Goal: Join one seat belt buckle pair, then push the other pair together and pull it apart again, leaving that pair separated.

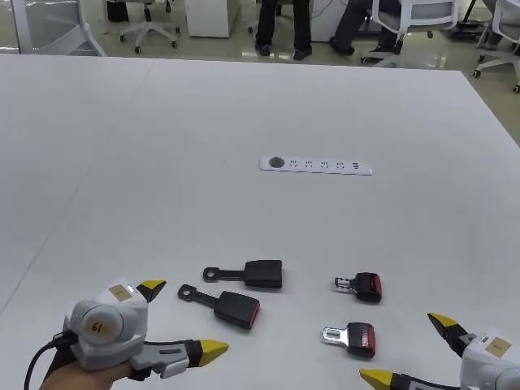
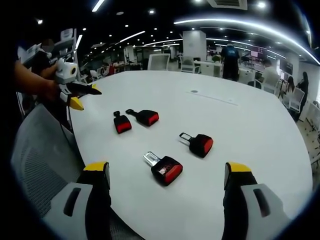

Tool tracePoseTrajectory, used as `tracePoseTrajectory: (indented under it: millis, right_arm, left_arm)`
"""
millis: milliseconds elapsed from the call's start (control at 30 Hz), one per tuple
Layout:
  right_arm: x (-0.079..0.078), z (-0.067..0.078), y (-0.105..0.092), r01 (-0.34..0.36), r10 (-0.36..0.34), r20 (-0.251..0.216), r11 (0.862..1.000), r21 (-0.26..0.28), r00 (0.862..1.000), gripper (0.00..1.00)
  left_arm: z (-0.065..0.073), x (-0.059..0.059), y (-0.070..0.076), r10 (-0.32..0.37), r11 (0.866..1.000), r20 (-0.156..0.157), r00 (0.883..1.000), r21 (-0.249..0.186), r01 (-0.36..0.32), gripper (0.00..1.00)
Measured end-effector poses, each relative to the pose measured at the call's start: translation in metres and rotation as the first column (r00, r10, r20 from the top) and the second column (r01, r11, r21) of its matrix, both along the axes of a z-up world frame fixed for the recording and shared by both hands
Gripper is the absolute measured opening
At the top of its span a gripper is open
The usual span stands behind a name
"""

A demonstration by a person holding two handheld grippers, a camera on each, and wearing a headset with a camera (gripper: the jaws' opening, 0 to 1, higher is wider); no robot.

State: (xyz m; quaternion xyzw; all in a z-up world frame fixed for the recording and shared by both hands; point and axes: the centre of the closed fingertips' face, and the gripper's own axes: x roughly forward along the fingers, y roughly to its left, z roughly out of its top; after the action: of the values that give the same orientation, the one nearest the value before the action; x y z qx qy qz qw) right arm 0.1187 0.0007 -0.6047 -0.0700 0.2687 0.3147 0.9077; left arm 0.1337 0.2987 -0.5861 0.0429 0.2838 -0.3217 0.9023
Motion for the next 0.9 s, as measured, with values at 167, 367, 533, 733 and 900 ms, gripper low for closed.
tracePoseTrajectory:
  millis: [167,367,533,733,900]
  right_arm:
    - [0.0,-0.003,0.001,-0.008,0.008,-0.01,1.0,-0.002,1.0,0.95]
    - [0.001,-0.006,0.001,-0.026,0.025,-0.022,1.0,-0.011,0.999,0.94]
    - [0.003,-0.007,0.002,-0.042,0.041,-0.03,0.999,-0.017,0.999,0.93]
    - [0.005,-0.01,0.009,-0.073,0.072,-0.05,0.997,-0.02,0.996,0.91]
    - [0.006,-0.017,0.014,-0.104,0.102,-0.065,0.994,-0.034,0.993,0.88]
  left_arm:
    - [-0.004,-0.001,0.0,-0.02,1.0,0.004,1.0,0.014,0.02,0.96]
    - [-0.006,0.002,-0.001,-0.033,0.999,0.001,0.999,0.02,0.033,0.95]
    - [-0.007,0.002,-0.006,-0.054,0.998,-0.009,0.998,0.028,0.055,0.94]
    - [-0.011,0.005,-0.006,-0.078,0.996,-0.021,0.997,0.035,0.079,0.92]
    - [-0.018,0.006,-0.006,-0.108,0.992,-0.033,0.994,0.056,0.11,0.89]
